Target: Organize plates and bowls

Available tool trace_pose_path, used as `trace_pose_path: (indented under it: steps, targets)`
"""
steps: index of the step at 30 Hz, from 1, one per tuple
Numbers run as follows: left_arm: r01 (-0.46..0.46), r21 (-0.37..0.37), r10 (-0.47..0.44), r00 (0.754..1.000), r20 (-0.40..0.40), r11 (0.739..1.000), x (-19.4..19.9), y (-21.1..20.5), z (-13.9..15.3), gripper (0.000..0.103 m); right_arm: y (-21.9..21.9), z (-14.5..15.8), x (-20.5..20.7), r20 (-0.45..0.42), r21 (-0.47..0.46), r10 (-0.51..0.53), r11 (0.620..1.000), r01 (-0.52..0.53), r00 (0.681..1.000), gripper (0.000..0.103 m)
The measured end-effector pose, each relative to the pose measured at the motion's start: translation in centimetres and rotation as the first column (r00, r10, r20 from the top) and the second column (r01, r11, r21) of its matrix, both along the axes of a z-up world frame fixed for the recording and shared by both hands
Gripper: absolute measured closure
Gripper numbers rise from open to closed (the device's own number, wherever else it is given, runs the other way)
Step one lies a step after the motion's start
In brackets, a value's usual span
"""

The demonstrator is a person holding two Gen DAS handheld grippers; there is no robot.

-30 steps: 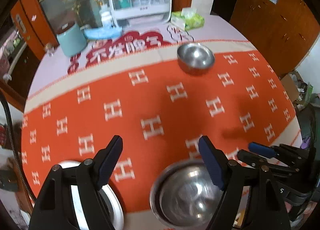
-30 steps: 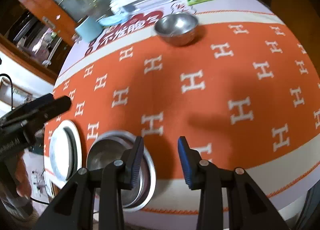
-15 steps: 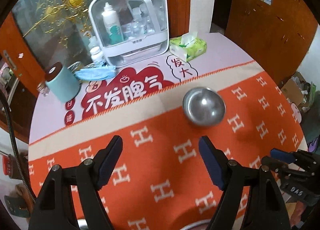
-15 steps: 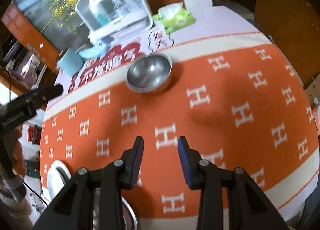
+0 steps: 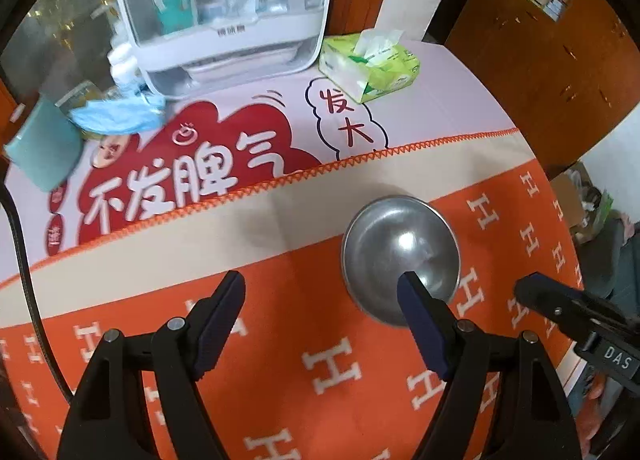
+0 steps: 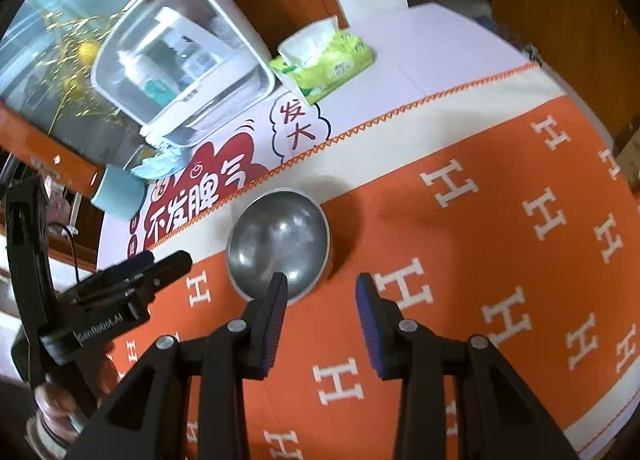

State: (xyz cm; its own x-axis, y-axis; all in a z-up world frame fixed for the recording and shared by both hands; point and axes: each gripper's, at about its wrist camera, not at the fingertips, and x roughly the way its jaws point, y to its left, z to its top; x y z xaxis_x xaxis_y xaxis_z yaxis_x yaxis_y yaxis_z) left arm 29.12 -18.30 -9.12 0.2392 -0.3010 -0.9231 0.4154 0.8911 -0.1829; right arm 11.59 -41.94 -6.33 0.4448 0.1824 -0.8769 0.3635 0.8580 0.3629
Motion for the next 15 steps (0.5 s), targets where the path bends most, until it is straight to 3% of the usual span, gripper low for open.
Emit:
trace_pose_path:
  steps: [9, 15]
  targets:
    - [0.009, -0.013, -0.01, 0.991, -0.135, 1.0, 2.7, -1.6, -4.5, 0.039, -0.7, -4.1, 3.5, -0.106, 0.055, -0.039, 0.997, 0.045, 0.994, 0.068]
    - [0.033, -0.02, -0.037, 0.982, -0.185, 0.999, 2.9, -2.7, -6.3, 0.059, -0.4, -5.5, 4.6, -0.149, 0.064, -0.024, 0.997, 0.034, 0.989, 0.084]
